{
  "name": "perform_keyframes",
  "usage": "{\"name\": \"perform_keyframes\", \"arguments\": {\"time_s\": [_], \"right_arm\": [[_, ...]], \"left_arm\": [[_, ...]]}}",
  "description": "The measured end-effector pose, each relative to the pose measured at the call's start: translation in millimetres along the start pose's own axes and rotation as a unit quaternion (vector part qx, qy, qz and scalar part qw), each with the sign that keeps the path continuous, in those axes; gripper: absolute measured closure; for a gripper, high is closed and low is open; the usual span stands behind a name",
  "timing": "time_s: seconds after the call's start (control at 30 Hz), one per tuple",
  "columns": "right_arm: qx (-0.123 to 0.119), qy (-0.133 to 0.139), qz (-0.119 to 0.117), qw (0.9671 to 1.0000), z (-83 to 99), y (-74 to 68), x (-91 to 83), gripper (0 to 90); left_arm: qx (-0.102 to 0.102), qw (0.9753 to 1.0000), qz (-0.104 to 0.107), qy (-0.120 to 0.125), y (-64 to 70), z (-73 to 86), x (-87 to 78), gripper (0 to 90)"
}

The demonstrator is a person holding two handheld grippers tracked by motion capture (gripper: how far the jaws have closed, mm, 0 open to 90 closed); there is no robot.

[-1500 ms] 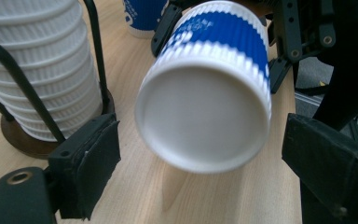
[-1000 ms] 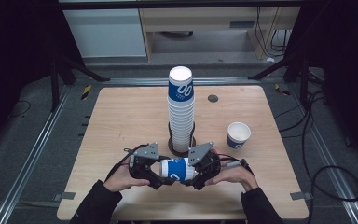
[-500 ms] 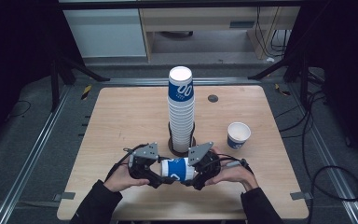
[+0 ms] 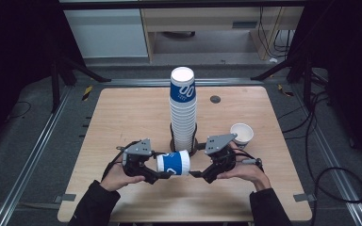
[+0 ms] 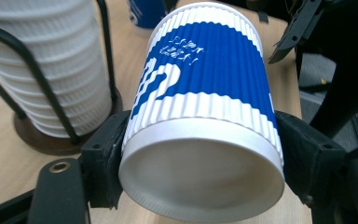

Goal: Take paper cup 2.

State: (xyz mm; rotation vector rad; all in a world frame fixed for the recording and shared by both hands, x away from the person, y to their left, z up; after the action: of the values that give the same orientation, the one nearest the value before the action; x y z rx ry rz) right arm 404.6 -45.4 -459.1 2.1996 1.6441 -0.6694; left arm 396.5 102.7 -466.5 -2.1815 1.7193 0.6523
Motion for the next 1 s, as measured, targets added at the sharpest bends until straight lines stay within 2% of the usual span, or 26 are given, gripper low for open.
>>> {"name": "perform_keyframes", "arguments": {"time_s": [0.17,0.27,0.47,0.73,1.0], "right_arm": [[0.018,0.029,0.000,0.9994,-1.9,3.5,-11.0,8.4],[0.028,0.041,-0.004,0.9988,-1.4,4.4,-12.6,8.3],[0.035,0.044,-0.024,0.9981,0.6,1.0,-9.3,8.1],[0.043,0.067,-0.062,0.9949,-5.5,-9.3,-6.2,8.4],[0.044,0.064,-0.082,0.9935,-4.2,-14.4,-0.9,8.5]], "left_arm": [[-0.004,0.9991,-0.008,0.040,-4.5,-7.7,-9.9,25.3],[-0.001,0.9985,-0.009,0.054,-4.0,-11.2,-12.5,25.2],[0.001,0.9978,0.005,0.066,1.3,-15.2,-10.6,25.3],[0.010,0.9969,0.022,0.076,12.0,-21.1,-3.6,25.3],[0.017,0.9964,0.039,0.074,20.6,-22.7,1.7,25.3]]}}
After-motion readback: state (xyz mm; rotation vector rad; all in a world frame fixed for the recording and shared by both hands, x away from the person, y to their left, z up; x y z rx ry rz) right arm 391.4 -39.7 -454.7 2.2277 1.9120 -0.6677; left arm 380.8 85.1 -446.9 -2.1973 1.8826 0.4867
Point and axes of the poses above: each handheld gripper's, and its own axes: x roughly forward along the jaws, z roughly out of its underside, y roughly to its right, the point moved 9 cm from there along x, roughly forward along the jaws, and after that the axes turned 5 degrees about x, right-handed, at the moved point
